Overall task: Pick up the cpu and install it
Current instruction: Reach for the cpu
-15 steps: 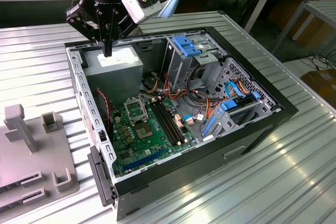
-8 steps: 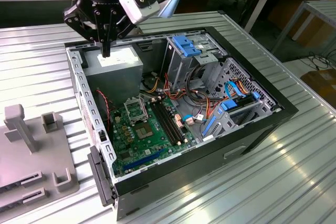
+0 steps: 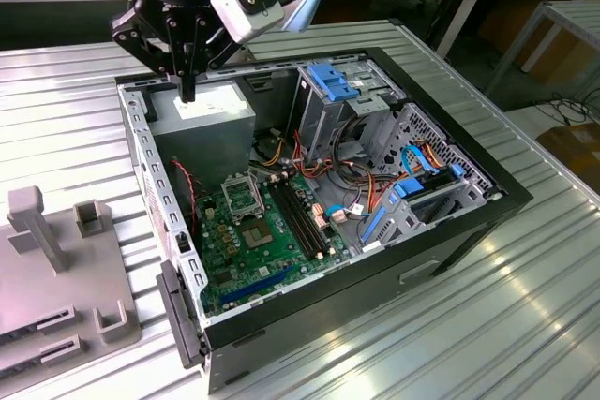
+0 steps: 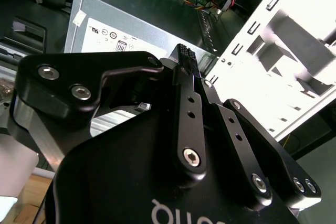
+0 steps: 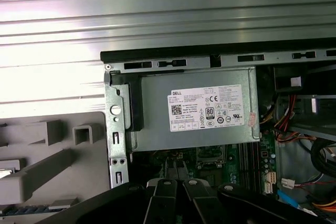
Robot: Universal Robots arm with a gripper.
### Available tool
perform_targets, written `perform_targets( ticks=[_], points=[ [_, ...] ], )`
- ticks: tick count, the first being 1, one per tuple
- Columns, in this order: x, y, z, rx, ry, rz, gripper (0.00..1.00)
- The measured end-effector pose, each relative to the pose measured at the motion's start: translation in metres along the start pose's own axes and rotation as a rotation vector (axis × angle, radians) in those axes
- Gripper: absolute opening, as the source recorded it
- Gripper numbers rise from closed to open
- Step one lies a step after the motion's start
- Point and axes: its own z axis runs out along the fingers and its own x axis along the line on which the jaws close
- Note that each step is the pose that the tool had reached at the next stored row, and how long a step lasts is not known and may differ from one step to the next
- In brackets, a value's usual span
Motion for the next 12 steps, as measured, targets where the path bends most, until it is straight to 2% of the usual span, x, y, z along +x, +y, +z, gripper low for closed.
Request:
perform_targets(
  ticks=[12],
  points=[
    [0.0036, -0.0003, 0.0000, 0.0000, 0.0000, 0.000, 0.11]
  ],
)
